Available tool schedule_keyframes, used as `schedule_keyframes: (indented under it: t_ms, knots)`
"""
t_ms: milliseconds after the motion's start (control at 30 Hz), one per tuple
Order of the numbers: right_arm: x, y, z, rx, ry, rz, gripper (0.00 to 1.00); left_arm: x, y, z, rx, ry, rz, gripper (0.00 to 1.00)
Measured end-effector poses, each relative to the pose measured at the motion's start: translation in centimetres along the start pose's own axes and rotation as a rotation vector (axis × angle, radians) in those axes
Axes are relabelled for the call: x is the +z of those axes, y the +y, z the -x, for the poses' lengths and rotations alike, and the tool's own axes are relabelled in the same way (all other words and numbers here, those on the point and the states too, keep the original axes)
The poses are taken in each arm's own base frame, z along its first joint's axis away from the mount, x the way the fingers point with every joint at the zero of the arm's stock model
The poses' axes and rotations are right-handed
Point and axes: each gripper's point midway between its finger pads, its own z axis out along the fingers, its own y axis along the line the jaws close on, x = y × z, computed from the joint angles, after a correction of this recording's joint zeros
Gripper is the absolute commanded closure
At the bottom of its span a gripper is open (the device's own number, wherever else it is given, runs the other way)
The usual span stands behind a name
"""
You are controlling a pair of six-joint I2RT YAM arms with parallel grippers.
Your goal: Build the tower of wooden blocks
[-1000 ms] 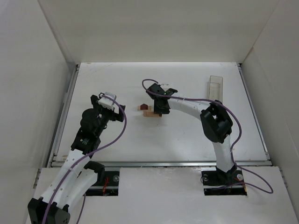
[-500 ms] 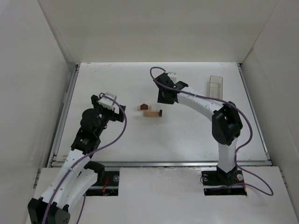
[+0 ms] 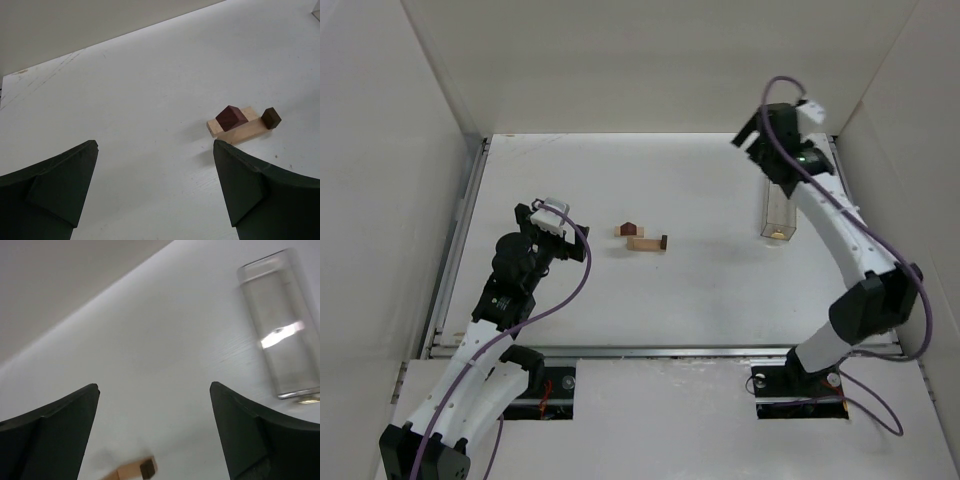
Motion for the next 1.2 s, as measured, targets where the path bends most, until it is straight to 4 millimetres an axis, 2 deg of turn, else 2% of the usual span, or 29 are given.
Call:
schedule_keyframes:
  t_ms: [33, 67, 133, 200, 233, 300, 367, 433, 833, 1200]
  knots:
    - [-0.3, -2.5, 2.5, 0.050, -0.059, -0.060, 0.00, 0.0, 0.0, 0.0, -0.001, 0.001, 0.002, 0.00]
    - [-0.9, -5.9, 5.6, 0.119, -0.135, -0.134, 0.00, 0.0, 0.0, -0.1, -0.002, 0.003, 0.003, 0.00]
    - [-2.6, -11.6, 9.8, 0.216, -0.261, -0.263, 0.00, 0.0, 0.1, -0.1, -0.005, 0.003, 0.007, 0.00]
    - [-5.1, -16.8, 12.6, 0.291, -0.365, -0.377, 0.00, 0.0, 0.1, -0.1, -0.011, 0.004, 0.009, 0.00]
    - [-6.3, -18.8, 13.5, 0.317, -0.405, -0.421, 0.00, 0.0, 0.1, -0.2, -0.015, 0.005, 0.010, 0.00]
    - [-8.3, -21.1, 14.6, 0.346, -0.461, -0.470, 0.00, 0.0, 0.1, -0.4, -0.024, 0.010, 0.012, 0.00]
    - [-9.4, -22.1, 15.1, 0.354, -0.484, -0.488, 0.00, 0.0, 0.2, -0.7, -0.032, 0.016, 0.017, 0.00]
    - [-9.4, -22.6, 15.0, 0.347, -0.483, -0.500, 0.00, 0.1, 0.2, -0.8, -0.037, 0.020, 0.021, 0.00]
    - [-5.7, -22.8, 12.3, 0.285, -0.359, -0.519, 0.00, 0.2, 0.7, -1.1, -0.049, 0.031, 0.038, 0.00]
    - [-5.5, -22.7, 12.2, 0.287, -0.350, -0.516, 0.00, 0.2, 0.7, -1.1, -0.058, 0.031, 0.040, 0.00]
